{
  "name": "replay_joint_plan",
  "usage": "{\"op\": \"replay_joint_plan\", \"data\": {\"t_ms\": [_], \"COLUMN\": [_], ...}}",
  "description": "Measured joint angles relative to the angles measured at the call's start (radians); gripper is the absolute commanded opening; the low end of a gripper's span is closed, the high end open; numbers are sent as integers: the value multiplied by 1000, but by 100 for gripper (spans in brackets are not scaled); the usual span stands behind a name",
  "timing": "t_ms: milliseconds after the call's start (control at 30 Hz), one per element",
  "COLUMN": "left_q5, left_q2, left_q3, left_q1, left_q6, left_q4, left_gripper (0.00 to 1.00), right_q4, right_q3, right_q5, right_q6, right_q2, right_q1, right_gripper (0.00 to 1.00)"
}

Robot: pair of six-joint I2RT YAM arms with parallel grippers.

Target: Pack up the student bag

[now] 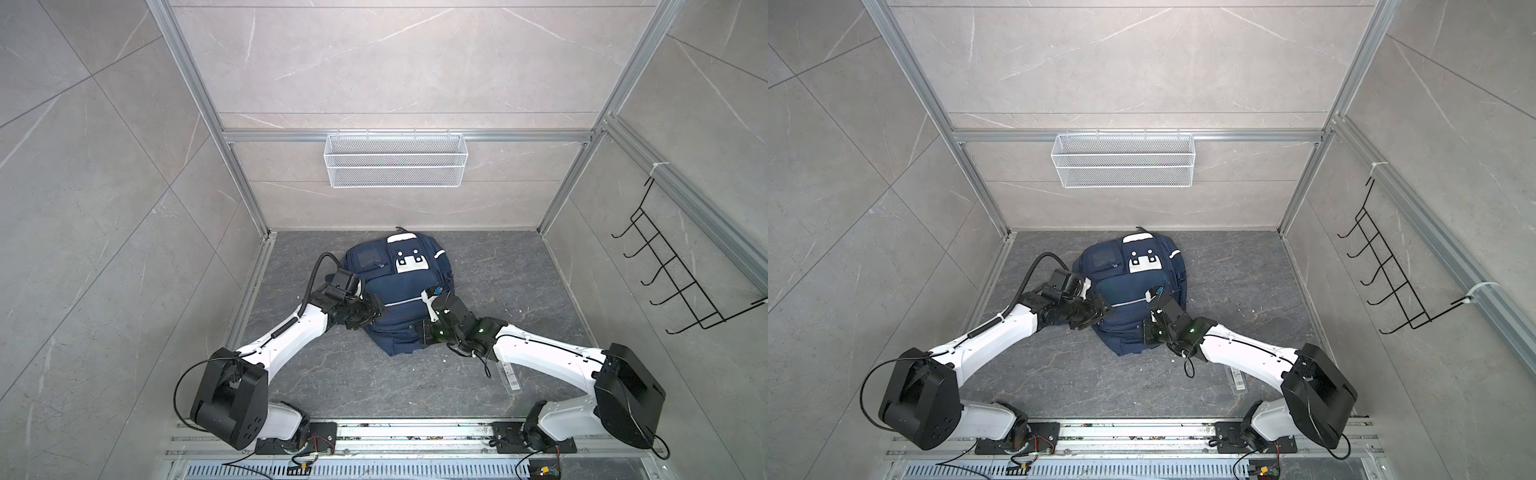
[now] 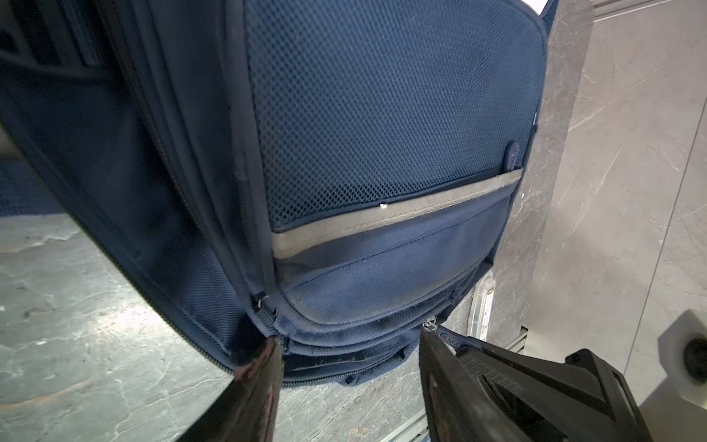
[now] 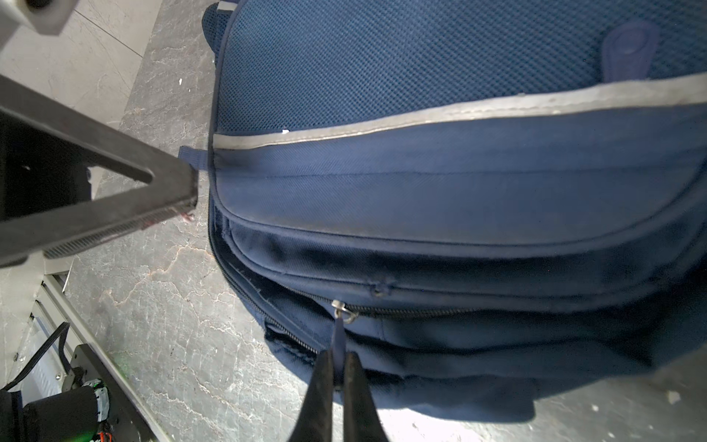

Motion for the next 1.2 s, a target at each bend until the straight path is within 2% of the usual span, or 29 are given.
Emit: {"op": "replay_joint_plan", "data": {"t_ms": [667,1200], "left_q5": [-16,-21], "left_q2": [30,64], "left_q3": [-39,-58], "left_q1": [-154,-165], "left_q6": [-129,-196], "left_q4": [101,169], "left_gripper": [55,54], "right_q4": [-8,-31], "right_q3": [19,29], "right_q5": [7,20], "right_q6": [0,-1], "right_q2": [6,6], "right_q1": [18,21], "right_gripper": [0,0]}}
